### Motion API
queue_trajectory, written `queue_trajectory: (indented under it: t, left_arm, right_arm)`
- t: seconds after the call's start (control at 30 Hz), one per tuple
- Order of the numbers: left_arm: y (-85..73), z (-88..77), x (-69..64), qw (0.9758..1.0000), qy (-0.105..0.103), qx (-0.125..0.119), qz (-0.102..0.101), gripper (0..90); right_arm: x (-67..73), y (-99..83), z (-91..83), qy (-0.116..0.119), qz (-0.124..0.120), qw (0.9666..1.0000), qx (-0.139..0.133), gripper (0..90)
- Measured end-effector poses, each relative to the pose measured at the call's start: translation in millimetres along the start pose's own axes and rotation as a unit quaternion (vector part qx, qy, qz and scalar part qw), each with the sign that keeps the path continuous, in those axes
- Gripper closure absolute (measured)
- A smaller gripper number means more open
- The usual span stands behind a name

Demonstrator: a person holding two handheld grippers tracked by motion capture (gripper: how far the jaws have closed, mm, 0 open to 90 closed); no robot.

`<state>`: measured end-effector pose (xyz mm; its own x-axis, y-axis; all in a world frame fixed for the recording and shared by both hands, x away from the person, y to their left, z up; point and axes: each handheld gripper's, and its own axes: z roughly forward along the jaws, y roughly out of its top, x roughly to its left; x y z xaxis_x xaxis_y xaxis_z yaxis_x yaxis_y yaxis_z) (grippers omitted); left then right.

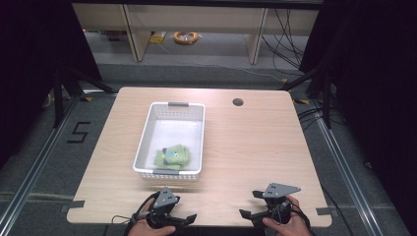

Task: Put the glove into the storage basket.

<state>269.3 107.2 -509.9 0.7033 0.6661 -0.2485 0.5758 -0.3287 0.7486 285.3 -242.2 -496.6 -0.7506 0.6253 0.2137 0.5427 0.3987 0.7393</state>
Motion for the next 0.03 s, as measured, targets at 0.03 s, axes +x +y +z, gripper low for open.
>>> queue_trajectory:
  t: [0.03]
  left_arm:
    - [-0.3,1.3,-0.2,1.0,0.003,-0.007,0.005,15.5]
  right_arm:
    - [-0.3,-0.1,-0.1,0.0,0.0,1.0,0.0,16.5]
